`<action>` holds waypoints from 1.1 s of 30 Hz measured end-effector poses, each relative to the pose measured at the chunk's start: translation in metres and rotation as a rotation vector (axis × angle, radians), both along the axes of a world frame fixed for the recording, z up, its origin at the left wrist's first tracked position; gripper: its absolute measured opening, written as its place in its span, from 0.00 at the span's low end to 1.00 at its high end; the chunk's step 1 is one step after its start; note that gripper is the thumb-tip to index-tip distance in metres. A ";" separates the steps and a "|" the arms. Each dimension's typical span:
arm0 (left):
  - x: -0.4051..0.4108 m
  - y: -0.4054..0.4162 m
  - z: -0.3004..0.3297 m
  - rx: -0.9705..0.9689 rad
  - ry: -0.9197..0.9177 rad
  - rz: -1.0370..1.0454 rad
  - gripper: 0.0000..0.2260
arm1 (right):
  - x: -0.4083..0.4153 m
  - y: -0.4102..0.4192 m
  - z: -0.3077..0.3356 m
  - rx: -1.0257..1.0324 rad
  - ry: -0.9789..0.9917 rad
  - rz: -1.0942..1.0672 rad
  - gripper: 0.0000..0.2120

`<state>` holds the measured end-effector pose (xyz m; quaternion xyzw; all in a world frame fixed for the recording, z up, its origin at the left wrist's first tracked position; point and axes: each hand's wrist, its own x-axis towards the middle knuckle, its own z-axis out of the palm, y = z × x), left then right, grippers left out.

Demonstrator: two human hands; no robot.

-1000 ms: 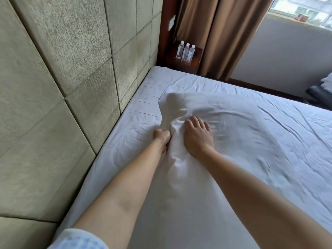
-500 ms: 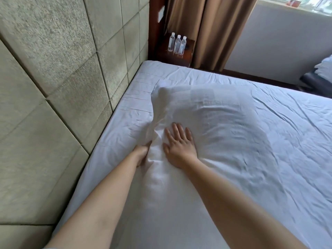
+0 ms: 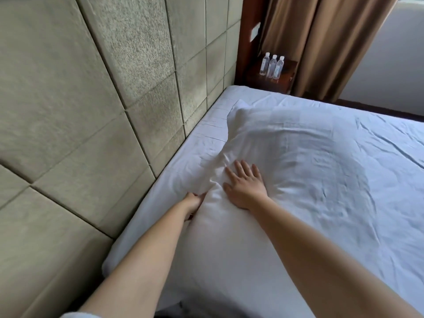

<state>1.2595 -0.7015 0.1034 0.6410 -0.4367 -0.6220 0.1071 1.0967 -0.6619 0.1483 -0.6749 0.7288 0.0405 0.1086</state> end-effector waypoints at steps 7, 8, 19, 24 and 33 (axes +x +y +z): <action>0.032 0.049 -0.015 -0.384 -0.233 0.104 0.10 | 0.006 0.032 -0.001 -0.071 -0.019 0.117 0.26; 0.035 0.052 -0.015 -0.444 -0.261 0.203 0.11 | 0.010 0.034 -0.002 -0.079 -0.018 0.136 0.26; 0.087 0.116 -0.029 -0.143 -0.543 -0.095 0.25 | 0.054 0.063 -0.013 -0.037 -0.015 0.371 0.25; 0.108 0.123 -0.040 -0.050 -0.855 -0.299 0.23 | 0.057 0.052 -0.013 -0.005 0.045 0.418 0.24; 0.090 0.054 -0.067 -0.145 -0.481 -0.134 0.16 | 0.098 -0.025 -0.039 0.234 0.225 0.529 0.21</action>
